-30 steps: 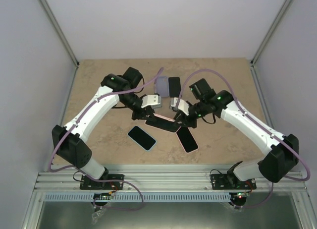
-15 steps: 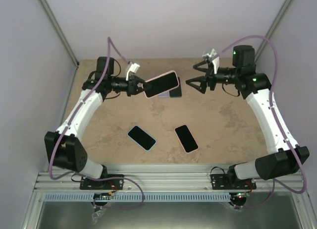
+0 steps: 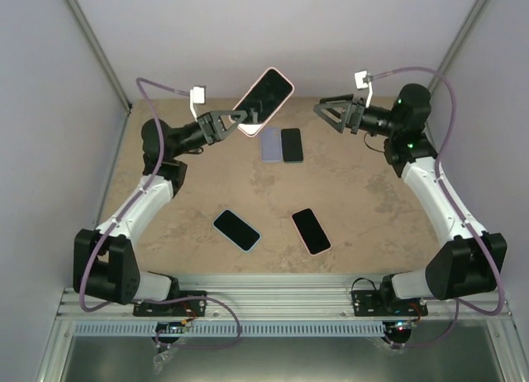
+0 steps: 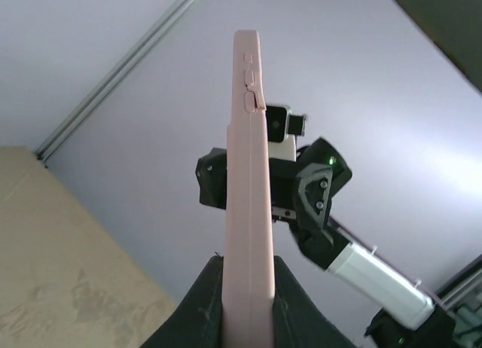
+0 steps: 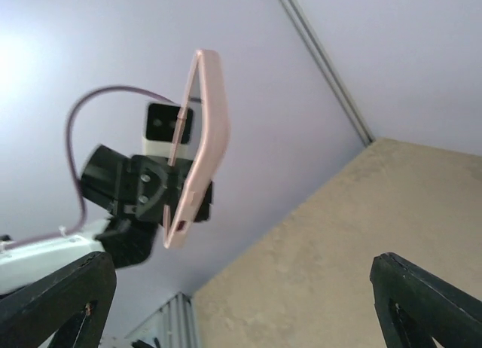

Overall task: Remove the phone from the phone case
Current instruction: Remove the phone case from the phone.

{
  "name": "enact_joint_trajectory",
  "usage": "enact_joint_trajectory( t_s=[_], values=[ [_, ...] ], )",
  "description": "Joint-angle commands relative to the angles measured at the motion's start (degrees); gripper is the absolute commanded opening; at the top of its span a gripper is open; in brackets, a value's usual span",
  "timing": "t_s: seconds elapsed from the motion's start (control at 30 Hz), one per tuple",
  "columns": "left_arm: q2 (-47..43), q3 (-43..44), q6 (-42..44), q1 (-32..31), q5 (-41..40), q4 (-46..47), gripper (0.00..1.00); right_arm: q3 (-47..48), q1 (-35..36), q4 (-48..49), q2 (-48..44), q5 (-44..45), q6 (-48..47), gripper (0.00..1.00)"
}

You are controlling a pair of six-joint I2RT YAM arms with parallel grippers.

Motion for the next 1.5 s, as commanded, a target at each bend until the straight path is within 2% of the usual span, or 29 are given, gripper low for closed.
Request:
enact_joint_trajectory(
  t_s=[0.0, 0.17, 0.43, 0.73, 1.07, 1.47],
  values=[
    [-2.5, -2.9, -10.2, -1.7, -6.9, 15.6, 0.00, -0.3, 2.4, 12.0, -1.4, -0.4, 12.1, 0.94],
    [-3.7, -5.6, -8.4, -5.5, -9.5, 14.2, 0.00, -1.2, 6.3, 16.2, 0.9, 0.9, 16.5, 0.89],
    [-2.6, -7.6, -8.4, -6.2, -10.9, 16.0, 0.00, -1.5, 10.7, 18.6, 3.9, 1.7, 19.0, 0.65],
    [-1.8, -7.7, -9.9, -6.6, -12.0, 17.8, 0.00, -1.6, 12.2, 18.9, 6.7, 3.2, 20.9, 0.52],
    [-1.2, -8.6, -9.9, -7.0, -13.5, 17.6, 0.00, -0.1, 13.9, 23.8, 10.7, 3.8, 26.4, 0.38],
    [-1.3, -9.1, -8.6, -7.5, -13.7, 16.2, 0.00, -1.2, 14.3, 27.2, 11.3, 4.0, 29.2, 0.01]
  ],
)
